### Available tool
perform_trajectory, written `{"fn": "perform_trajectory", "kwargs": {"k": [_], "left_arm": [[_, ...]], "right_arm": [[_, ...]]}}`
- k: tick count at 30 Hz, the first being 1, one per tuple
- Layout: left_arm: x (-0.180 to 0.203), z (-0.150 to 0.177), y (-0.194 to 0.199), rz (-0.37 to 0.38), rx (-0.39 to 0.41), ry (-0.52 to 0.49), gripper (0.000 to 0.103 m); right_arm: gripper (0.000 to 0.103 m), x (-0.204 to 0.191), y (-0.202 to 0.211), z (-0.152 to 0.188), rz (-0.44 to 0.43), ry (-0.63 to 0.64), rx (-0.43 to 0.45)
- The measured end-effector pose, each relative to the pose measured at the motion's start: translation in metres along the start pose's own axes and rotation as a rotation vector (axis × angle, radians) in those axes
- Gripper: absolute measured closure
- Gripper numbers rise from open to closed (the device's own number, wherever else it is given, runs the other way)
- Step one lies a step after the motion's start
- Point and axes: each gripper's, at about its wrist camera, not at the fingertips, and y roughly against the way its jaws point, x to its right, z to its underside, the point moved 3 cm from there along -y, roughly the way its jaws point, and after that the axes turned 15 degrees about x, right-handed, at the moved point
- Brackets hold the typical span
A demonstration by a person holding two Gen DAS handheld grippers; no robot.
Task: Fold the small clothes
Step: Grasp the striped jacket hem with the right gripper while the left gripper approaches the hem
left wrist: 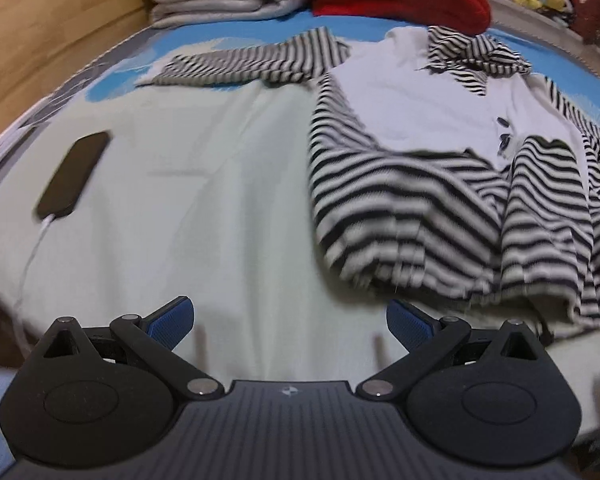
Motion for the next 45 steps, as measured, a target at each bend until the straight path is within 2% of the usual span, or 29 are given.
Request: {"fn": "perform_trajectory", "kwargs": {"k": [3,5,6,7,9,11,14,17,20,23,26,28,30,33,38,41,42,43,44,45], "left_arm": [[0.012,-0.009,-0.029,0.028,-0.048,-0.042,0.000],[0.016,-0.022,-0.036,0.080,-0.030,-0.032,0.006],[0.016,-0.031,-0.036,0.109,-0.001,-0.020,0.009],[0.016,-0.040,-0.037,0.129,0.029,-0.008,0.010],[0.017,-0.060,-0.043,0.121,0.102,0.023,0.010],[0.018,-0.075,-0.061,0.111,0.122,0.050,0.010],[0.018,-0.078,-0.094,0.118,0.044,0.111,0.010],[0.012,-0.073,-0.103,0.149,-0.023,0.247,0.009],[0.010,-0.076,-0.094,0.189,0.013,0.325,0.007],[0.021,-0.081,-0.081,0.261,0.035,0.276,0.006],[0.025,-0.075,-0.058,0.341,0.057,0.209,0.006],[0.028,-0.065,-0.040,0.389,0.100,0.158,0.006],[0.032,-0.055,-0.031,0.416,0.099,0.082,0.006],[0.033,-0.045,-0.031,0.415,0.079,0.026,0.006],[0.016,-0.039,-0.033,0.398,0.066,0.039,0.006],[0.014,-0.039,-0.029,0.412,0.079,0.036,0.006],[0.015,-0.039,-0.029,0.407,0.082,0.028,0.005],[0.015,-0.039,-0.029,0.393,0.089,0.019,0.004],[0.016,-0.040,-0.029,0.379,0.097,0.011,0.004],[0.017,-0.041,-0.028,0.367,0.107,0.005,0.004]], "right_arm": [[0.003,-0.001,-0.026,-0.013,0.006,0.085,-0.011],[0.031,0.002,-0.032,-0.031,-0.056,0.120,0.018],[0.058,0.005,-0.033,-0.044,-0.098,0.095,0.038],[0.060,0.010,-0.033,-0.059,-0.119,0.047,0.064],[0.063,0.018,-0.039,-0.089,-0.152,-0.021,0.121],[0.063,0.020,-0.055,-0.114,-0.168,-0.053,0.134],[0.063,0.016,-0.097,-0.133,-0.198,-0.090,0.090],[0.060,0.016,-0.134,-0.128,-0.206,-0.162,-0.003],[0.055,0.025,-0.151,-0.118,-0.228,-0.247,-0.020],[0.050,0.033,-0.146,-0.117,-0.270,-0.300,-0.014],[0.031,0.046,-0.126,-0.117,-0.267,-0.371,-0.033],[0.022,0.051,-0.103,-0.110,-0.280,-0.384,-0.010],[0.015,0.057,-0.080,-0.100,-0.273,-0.369,-0.005],[0.014,0.063,-0.056,-0.079,-0.258,-0.358,0.035],[0.015,0.062,-0.051,-0.052,-0.178,-0.291,0.088],[0.028,0.053,-0.065,-0.066,-0.182,-0.280,0.132],[0.040,0.052,-0.069,-0.073,-0.178,-0.272,0.157],[0.067,0.049,-0.072,-0.081,-0.183,-0.251,0.170],[0.074,0.047,-0.074,-0.089,-0.176,-0.225,0.177],[0.074,0.048,-0.074,-0.098,-0.137,-0.213,0.202]]}}
